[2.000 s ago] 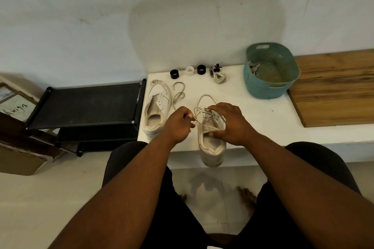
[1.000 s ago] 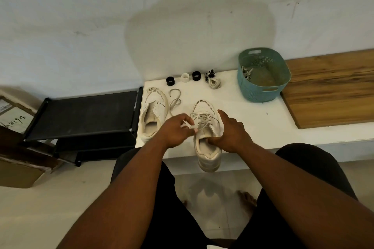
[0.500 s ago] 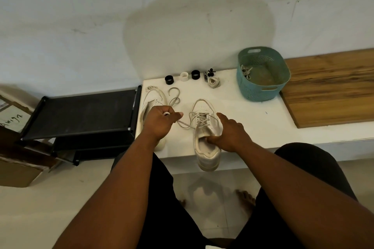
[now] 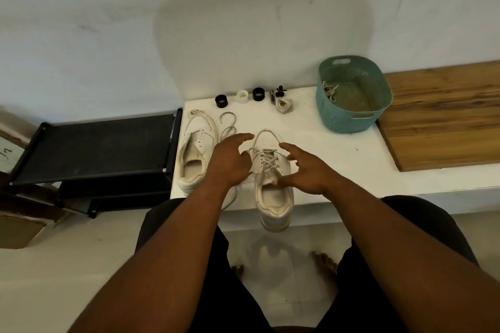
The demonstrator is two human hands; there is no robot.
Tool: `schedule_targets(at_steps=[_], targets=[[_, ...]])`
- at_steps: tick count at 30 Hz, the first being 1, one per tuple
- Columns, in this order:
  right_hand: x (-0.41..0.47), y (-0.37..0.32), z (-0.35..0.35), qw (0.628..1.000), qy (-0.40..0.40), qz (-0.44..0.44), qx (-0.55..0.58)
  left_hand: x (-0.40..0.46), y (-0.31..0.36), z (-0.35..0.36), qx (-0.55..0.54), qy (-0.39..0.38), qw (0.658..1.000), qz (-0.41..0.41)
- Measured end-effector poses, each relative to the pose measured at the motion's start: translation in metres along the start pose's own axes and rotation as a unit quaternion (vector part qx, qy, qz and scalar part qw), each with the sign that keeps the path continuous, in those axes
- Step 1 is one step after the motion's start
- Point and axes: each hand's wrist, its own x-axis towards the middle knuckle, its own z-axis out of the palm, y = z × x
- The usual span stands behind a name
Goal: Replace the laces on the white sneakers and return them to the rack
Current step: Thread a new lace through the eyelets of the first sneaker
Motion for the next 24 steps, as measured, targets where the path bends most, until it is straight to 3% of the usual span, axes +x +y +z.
schedule_targets(at_steps=[5,9,11,13,15,17,18,21,24], targets=[[0.011,-0.004,-0.006,0.998,0.020,-0.023,0.054,0.020,-0.013,0.024,-0.061,-0.117,0.989,-0.069],[0.031,0.000,-0.006,0.996,0.049,-0.013,0.076,0.029,-0.018,0.023,-0.053,-0.076,0.992,-0.083],[0.041,0.000,-0.005,0.993,0.083,-0.005,0.089,0.029,-0.015,0.016,-0.143,-0.077,0.982,-0.095],[0.047,-0.004,-0.003,0.987,0.138,-0.024,0.081,0.027,-0.006,0.004,-0.284,-0.066,0.951,-0.100],[0.048,-0.012,0.000,0.978,0.182,-0.072,0.075,0.026,0.004,-0.012,-0.446,-0.062,0.889,-0.088],[0.047,-0.020,0.004,0.972,0.172,-0.131,0.094,0.027,0.011,-0.024,-0.553,-0.082,0.827,-0.063],[0.047,-0.024,0.007,0.971,0.153,-0.159,0.097,0.027,0.014,-0.027,-0.565,-0.092,0.819,-0.041],[0.048,-0.030,0.017,0.975,0.101,-0.188,0.068,0.026,0.020,-0.020,-0.463,-0.090,0.881,0.038],[0.048,-0.031,0.022,0.975,0.114,-0.174,0.079,0.026,0.018,-0.010,-0.384,-0.035,0.922,0.038]])
